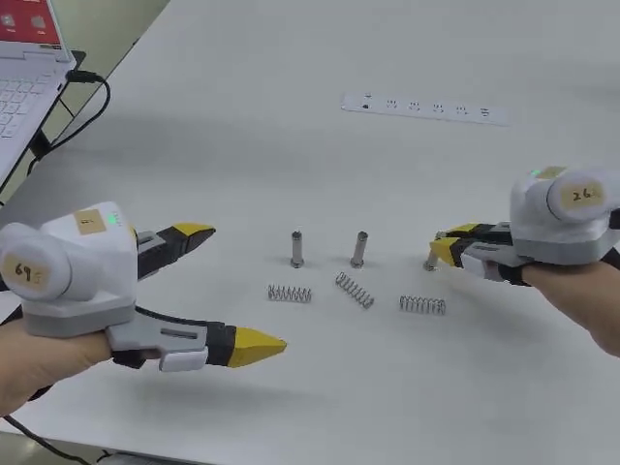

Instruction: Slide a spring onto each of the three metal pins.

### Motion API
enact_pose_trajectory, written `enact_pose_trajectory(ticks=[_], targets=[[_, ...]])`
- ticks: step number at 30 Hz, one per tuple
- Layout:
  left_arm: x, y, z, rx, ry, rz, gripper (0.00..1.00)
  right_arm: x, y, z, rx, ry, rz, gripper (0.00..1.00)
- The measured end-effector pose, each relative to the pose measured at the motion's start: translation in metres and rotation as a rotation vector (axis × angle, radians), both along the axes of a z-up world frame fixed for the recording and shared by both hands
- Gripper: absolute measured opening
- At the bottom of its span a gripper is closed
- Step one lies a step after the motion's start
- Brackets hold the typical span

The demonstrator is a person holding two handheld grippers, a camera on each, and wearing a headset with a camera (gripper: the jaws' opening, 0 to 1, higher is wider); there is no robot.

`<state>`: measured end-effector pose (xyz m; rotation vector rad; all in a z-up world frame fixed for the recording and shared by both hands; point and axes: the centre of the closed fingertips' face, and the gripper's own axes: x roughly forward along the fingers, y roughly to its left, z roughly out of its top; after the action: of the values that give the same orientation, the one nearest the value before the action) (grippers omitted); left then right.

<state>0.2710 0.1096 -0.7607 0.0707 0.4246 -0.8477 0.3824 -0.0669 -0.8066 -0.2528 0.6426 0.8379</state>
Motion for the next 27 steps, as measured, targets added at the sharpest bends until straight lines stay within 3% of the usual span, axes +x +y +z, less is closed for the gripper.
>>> enact_pose_trajectory(ticks=[19, 27], targets=[[-0.0004, -0.0012, -0.0001, 0.008, -0.002, -0.016, 0.98, -0.004, -0.0008, -0.0011, -0.011, 0.007, 0.01, 0.06], [0.0006, -0.0018, 0.0013, 0.006, -0.003, -0.016, 0.98, -0.0035, -0.0004, -0.0001, -0.001, 0.015, 0.004, 0.13]])
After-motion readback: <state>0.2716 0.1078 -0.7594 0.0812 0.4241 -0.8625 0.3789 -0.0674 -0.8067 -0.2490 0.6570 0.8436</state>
